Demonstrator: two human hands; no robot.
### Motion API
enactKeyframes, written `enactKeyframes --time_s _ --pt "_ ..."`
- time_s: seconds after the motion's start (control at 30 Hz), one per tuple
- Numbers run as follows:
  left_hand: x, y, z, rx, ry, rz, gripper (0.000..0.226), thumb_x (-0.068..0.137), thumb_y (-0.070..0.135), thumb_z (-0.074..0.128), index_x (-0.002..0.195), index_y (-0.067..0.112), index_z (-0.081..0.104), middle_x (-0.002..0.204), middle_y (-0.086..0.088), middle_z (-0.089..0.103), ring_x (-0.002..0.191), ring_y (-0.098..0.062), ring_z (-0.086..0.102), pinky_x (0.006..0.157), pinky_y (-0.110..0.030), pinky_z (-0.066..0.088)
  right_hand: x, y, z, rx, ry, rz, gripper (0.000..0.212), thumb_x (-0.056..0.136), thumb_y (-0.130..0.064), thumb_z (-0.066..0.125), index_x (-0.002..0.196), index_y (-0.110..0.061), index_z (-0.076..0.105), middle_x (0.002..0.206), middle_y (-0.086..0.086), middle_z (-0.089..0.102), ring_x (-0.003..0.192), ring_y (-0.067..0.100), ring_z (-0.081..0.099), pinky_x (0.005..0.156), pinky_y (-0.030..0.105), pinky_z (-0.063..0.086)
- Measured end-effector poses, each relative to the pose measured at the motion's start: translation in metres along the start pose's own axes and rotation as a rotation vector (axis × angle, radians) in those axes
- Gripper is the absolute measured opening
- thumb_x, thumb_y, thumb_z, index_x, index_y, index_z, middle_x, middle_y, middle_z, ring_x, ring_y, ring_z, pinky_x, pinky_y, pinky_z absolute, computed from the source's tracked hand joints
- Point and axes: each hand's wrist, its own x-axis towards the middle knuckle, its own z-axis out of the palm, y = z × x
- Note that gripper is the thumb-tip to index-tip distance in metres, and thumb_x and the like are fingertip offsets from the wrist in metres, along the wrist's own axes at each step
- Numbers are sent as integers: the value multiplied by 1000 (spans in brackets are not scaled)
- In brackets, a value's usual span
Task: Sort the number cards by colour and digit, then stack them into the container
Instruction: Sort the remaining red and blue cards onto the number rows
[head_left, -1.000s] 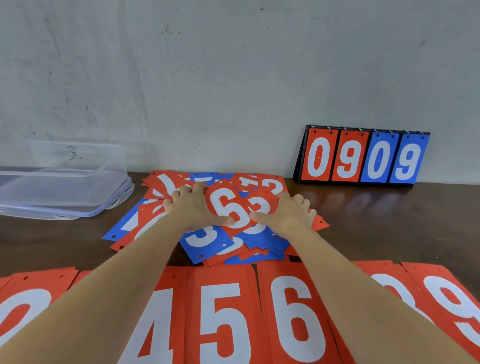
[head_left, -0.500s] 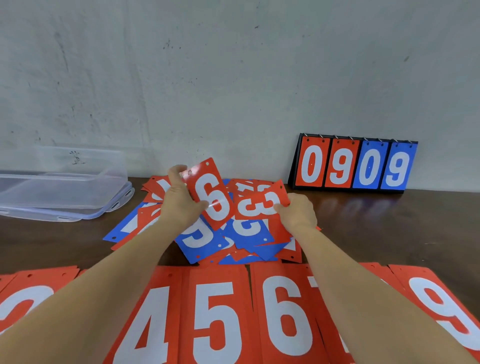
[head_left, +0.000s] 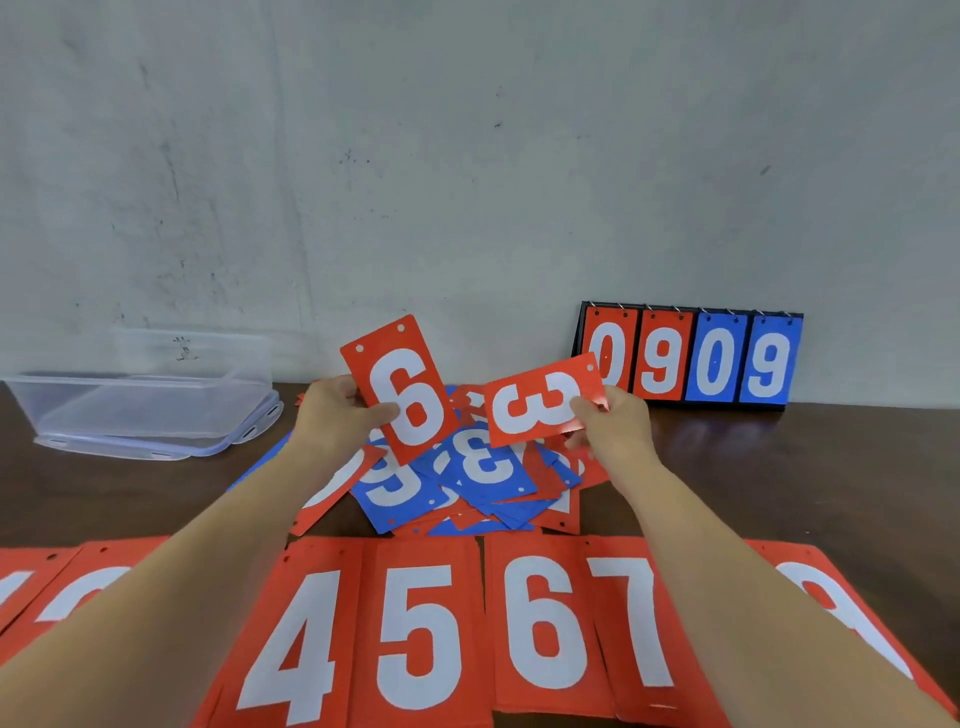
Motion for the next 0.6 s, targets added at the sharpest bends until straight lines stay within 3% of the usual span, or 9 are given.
enactKeyframes --time_s 0.1,0.23,0.3,0.43,0.5,0.6 --pt "-17 14 -5 -90 -29 -4 32 86 10 71 117 7 66 105 -6 72 87 -22 71 84 -42 57 -16 -15 -20 92 -63 19 16 92 -7 62 104 -17 58 90 4 69 59 13 69 47 18 51" --pt "-43 26 -12 -147 -63 -15 21 87 14 70 108 11 69 97 -4 74 84 -21 72 76 -38 60 -43 -33 -46 146 -46 18 12 85 -3 69 95 -10 65 76 6 71 57 8 68 50 16 52" --pt "-54 29 -15 -160 -68 -9 15 88 15 70 102 12 71 93 -5 74 84 -22 72 75 -35 59 -58 -41 -56 169 -27 -4 6 85 -6 70 90 -9 67 75 5 69 53 5 64 47 15 48" --pt "-78 31 -18 -141 -47 7 4 86 17 71 83 15 73 77 -10 69 70 -25 59 66 -32 47 -88 -48 -67 218 -23 -24 6 89 -17 68 83 -18 65 82 -1 68 67 9 62 54 18 45" --pt "-89 32 -17 -175 -54 -20 4 88 15 69 89 13 73 87 -10 72 74 -25 68 66 -30 53 -101 -47 -70 208 -41 -25 10 91 -18 65 81 -21 62 84 -6 66 72 7 61 54 17 45" --pt "-107 36 -17 -198 -79 -66 20 92 16 64 111 10 68 103 -9 72 87 -23 72 70 -34 59 -115 -43 -71 161 -81 -50 13 94 -18 60 85 -10 60 86 -4 65 72 7 60 46 11 46"
